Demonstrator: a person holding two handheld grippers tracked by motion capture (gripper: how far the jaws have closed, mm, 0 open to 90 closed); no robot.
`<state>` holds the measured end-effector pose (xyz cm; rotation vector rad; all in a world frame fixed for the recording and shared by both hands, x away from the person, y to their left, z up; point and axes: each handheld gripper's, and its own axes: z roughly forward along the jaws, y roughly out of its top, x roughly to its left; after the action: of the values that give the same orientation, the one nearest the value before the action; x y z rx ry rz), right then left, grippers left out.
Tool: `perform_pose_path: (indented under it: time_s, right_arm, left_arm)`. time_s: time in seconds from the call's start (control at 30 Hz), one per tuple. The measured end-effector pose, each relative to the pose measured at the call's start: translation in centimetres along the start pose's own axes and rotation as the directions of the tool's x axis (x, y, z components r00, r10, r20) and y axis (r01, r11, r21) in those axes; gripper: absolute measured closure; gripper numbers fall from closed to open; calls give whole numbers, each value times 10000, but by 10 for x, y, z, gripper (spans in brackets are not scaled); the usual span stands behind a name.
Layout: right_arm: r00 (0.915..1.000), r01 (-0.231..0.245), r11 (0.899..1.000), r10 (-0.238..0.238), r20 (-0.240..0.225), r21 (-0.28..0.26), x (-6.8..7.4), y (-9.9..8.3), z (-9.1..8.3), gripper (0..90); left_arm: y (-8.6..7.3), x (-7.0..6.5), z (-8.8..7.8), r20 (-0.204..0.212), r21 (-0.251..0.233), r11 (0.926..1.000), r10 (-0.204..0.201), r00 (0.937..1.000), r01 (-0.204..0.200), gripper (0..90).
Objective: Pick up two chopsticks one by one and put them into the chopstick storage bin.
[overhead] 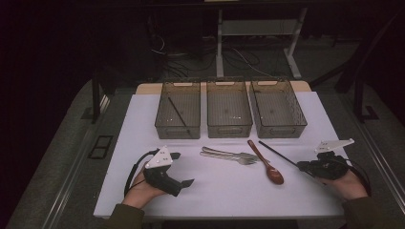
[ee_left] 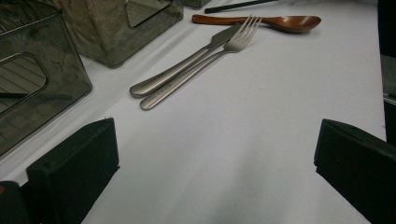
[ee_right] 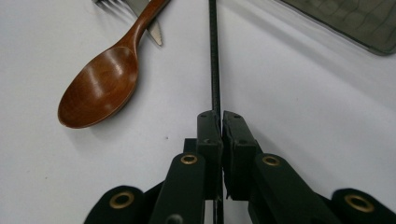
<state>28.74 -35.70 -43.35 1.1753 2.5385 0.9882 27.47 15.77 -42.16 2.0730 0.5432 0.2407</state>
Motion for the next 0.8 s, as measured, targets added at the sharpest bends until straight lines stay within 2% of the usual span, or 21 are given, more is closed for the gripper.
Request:
perform_pose_path:
  time_s: [0.07, 0.1, 0.13, 0.17, 0.4, 0.6, 0.8]
  right_arm:
    - [10000, 47, 10000, -47, -75, -74, 0, 0, -2, 866]
    - [9998, -119, 9999, 117, -132, -87, 2, 1, -4, 866]
    - [9999, 36, 9997, -38, -107, -224, 1, 1, -5, 866]
    - [9998, -75, 9996, 71, -165, -278, 1, 1, -7, 866]
    - [9997, 39, 9960, -63, -256, -890, 1, 2, -19, 866]
    - [9990, 88, 9917, -143, -417, -1280, 6, 6, -29, 866]
    - [9984, 147, 9868, -231, -507, -1612, 7, 10, -34, 865]
  left_arm:
    - [0, 0, 0, -6, 18, 10000, 52, 10000, -52, 0]
    - [0, 0, -1, -12, 22, 10000, 49, 10000, -49, 0]
    - [0, 0, -1, -14, 14, 10000, 43, 10000, -43, 0]
    - [0, 1, -1, -15, 10, 10000, 34, 10000, -34, 0]
    - [0, 1, -1, -36, 13, 10000, 40, 10000, -40, 0]
    - [0, 1, -1, -52, 23, 10000, 11, 10000, -11, 0]
    - [0, 1, 1, -54, 34, 10000, -26, 10000, 27, 0]
